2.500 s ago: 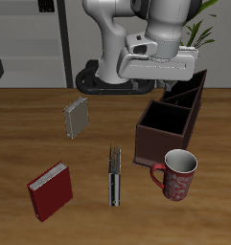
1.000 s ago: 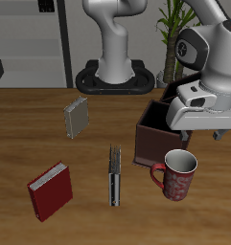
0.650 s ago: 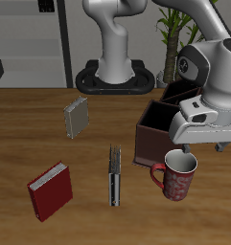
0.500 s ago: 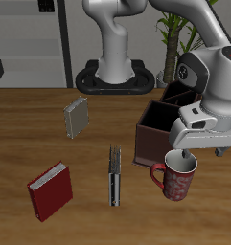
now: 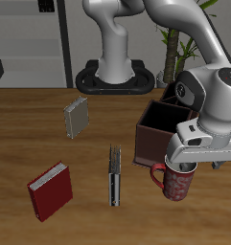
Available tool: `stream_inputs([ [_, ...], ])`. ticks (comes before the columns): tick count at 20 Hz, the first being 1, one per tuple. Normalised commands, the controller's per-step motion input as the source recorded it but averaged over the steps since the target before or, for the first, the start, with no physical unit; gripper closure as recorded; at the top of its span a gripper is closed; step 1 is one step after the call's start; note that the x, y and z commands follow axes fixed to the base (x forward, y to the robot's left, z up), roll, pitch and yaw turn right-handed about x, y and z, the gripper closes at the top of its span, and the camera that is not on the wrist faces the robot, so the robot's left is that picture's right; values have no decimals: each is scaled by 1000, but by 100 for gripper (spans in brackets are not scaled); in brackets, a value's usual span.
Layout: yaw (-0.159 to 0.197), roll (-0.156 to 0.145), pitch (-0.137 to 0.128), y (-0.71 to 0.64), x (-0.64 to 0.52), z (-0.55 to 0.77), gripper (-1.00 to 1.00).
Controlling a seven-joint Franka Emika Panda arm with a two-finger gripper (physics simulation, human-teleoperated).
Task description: Place the red mug into the left desk caddy's right compartment and place the striped book into the left desk caddy's back compartment
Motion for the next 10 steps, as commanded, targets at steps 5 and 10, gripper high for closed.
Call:
stream_inputs([
  [5, -14, 5, 46, -87, 37, -302, -100],
  [10, -38, 8, 65, -104, -51, -399, 100],
])
